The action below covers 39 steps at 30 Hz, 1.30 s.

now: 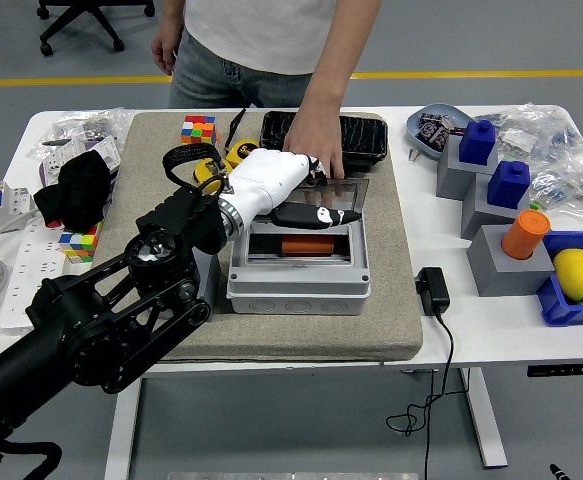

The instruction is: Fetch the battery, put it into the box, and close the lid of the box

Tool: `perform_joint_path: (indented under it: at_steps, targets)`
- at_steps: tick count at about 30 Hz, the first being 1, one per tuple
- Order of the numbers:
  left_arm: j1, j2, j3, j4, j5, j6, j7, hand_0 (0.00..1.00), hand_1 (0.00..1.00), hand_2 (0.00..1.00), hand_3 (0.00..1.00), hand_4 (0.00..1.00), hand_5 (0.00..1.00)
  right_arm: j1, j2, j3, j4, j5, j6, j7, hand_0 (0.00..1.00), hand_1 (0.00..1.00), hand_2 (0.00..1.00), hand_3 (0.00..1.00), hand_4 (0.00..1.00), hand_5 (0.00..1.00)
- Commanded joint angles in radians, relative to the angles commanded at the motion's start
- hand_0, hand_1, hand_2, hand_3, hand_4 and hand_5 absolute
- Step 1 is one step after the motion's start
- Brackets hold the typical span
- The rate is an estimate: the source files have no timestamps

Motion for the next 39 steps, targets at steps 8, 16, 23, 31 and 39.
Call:
perform_joint_path:
  at_steps: [8,16,23,31,39]
  targets:
    - [0.004,0.008,0.012,-0.117,-0.042,-0.126,0.111,0.301,0.601,0.655,0.652,0.998,0.998,0.002,-0.001,-0.004,0.0,0.002,0.0,0.001,0.917,0.819,0.791,0.799,0.998,0.974]
    - [0.01,0.015,0.034,-0.18,-0.067,-0.192,0.158,0.297,0.599,0.645,0.64,0.998,0.998,0.001,-0.001,-0.002,0.0,-0.001,0.001,0.0,0.918,0.819,0.79,0.799,0.998,0.973]
    - [0.018,0.019,0.054,-0.203,-0.09,-0.234,0.189,0.293,0.598,0.645,0.639,0.998,0.998,0.0,-0.001,-0.001,0.0,-0.004,0.001,0.0,0.919,0.819,0.79,0.798,0.998,0.973]
    - [0.024,0.022,0.067,-0.207,-0.099,-0.25,0.198,0.292,0.597,0.644,0.637,0.998,0.998,0.0,-0.001,0.0,0.0,-0.006,0.001,-0.001,0.919,0.819,0.79,0.798,0.998,0.971]
    - [0.036,0.025,0.051,-0.209,-0.049,-0.165,0.115,0.293,0.599,0.642,0.634,0.998,0.998,-0.001,0.0,0.004,0.0,-0.008,0.0,-0.002,0.917,0.819,0.79,0.799,0.998,0.968]
